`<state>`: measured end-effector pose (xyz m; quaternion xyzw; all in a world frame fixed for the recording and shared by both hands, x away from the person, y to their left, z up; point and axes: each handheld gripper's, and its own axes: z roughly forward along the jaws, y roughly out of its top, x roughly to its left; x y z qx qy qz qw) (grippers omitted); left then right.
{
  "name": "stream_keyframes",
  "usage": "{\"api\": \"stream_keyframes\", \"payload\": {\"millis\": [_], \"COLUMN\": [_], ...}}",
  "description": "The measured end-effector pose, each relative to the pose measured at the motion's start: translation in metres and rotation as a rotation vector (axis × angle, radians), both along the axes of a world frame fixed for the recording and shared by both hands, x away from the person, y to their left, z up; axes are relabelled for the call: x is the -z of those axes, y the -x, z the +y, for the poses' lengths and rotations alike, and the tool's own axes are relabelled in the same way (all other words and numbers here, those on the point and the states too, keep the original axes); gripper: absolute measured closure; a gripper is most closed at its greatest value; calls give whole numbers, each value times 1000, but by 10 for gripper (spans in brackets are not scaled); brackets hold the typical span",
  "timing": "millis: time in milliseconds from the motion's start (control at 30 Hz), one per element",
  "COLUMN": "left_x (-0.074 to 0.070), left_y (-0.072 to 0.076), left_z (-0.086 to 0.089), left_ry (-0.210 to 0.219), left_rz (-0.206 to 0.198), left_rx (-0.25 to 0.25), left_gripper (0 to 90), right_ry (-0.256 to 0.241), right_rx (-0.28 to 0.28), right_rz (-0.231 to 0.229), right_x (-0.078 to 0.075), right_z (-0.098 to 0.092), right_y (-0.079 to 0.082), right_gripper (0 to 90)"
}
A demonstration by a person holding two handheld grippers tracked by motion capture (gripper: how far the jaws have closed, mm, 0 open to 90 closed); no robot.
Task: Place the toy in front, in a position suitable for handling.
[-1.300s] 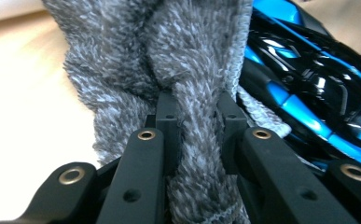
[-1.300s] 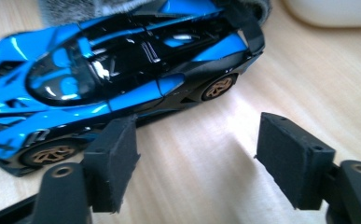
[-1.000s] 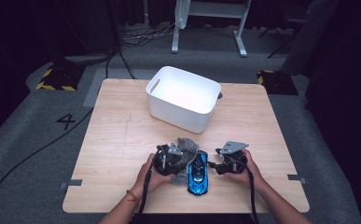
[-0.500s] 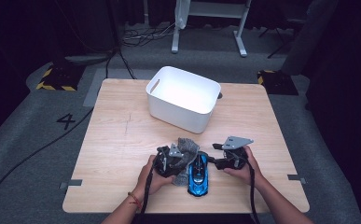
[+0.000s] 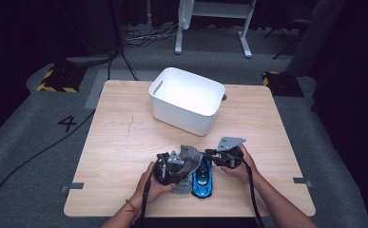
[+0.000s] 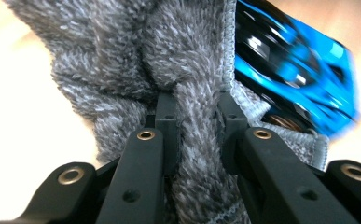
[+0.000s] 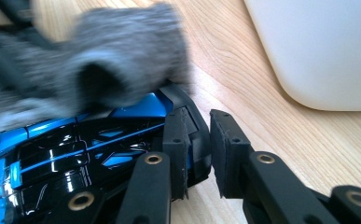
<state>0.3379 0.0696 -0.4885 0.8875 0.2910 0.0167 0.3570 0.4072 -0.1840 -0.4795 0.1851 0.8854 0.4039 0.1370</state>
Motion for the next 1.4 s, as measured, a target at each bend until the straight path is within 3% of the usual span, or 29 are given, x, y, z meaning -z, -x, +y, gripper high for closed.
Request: {"api": "stream_keyframes", "payload": {"millis": [167, 333, 533, 600, 667, 800, 833, 933, 1000, 1033, 1067, 1167, 1400], "left_x": [3, 2, -2, -5, -10, -21, -21, -14, -5, -1, 0, -1, -2], "left_y": [23, 42, 53, 52, 53, 57, 57, 58, 59, 59, 58, 54, 52], "left_z": [0, 0, -2, -2, -6, -22, -29, -52, -67, -70, -70, -60, -18], "left_ry": [33, 29, 26, 72, 107, 162, 160, 96, 2, -22, -13, -46, -54], "left_rz": [21, 29, -29, -34, -68, -128, -131, -146, -156, -153, -146, -147, -90], "left_rx": [39, 82, 158, 173, 191, 309, 330, 399, 410, 410, 406, 375, 285], "left_gripper": [761, 760, 760, 761, 762, 761, 761, 761, 763, 767, 769, 775, 776], "right_ry": [14, 29, 38, 35, 31, 29, 27, 28, 26, 29, 28, 26, 12], "right_rx": [3, 5, 17, 18, 19, 20, 21, 19, 16, 13, 12, 14, 14], "right_rz": [-23, -39, -45, -41, -36, -31, -29, -25, -25, -25, -25, -24, -21], "right_x": [0, -1, -1, -1, -1, -1, -1, -2, -1, -1, -1, -1, 0], "right_z": [2, 3, 5, 4, 4, 4, 4, 3, 3, 3, 3, 2, 0], "right_y": [1, -1, -2, -3, -3, -4, -4, -4, -5, -5, -5, -4, -5], "right_gripper": [774, 773, 772, 771, 771, 771, 771, 771, 772, 771, 772, 772, 776]}}
